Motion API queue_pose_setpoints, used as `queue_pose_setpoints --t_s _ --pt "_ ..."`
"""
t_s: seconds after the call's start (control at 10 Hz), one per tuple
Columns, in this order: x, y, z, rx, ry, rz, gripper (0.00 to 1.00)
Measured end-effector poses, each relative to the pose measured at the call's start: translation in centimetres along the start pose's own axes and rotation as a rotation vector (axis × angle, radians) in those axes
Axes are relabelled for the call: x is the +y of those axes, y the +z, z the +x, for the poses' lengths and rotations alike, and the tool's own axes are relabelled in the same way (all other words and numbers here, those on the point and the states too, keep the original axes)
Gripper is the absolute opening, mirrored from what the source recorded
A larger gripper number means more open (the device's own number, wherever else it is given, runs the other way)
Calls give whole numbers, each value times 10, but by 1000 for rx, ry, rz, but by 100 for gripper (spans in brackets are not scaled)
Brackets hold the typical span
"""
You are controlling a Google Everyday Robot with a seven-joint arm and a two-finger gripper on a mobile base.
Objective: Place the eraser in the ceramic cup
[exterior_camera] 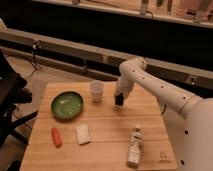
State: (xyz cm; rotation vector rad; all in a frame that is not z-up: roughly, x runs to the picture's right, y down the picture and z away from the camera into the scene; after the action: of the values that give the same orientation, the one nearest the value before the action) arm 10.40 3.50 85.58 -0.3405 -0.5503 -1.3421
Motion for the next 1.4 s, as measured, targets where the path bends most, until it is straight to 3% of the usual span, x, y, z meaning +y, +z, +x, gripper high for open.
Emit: queue_pose_setpoints --t_s 1.4 --pt "-40 -42 16 14 -117 27 0"
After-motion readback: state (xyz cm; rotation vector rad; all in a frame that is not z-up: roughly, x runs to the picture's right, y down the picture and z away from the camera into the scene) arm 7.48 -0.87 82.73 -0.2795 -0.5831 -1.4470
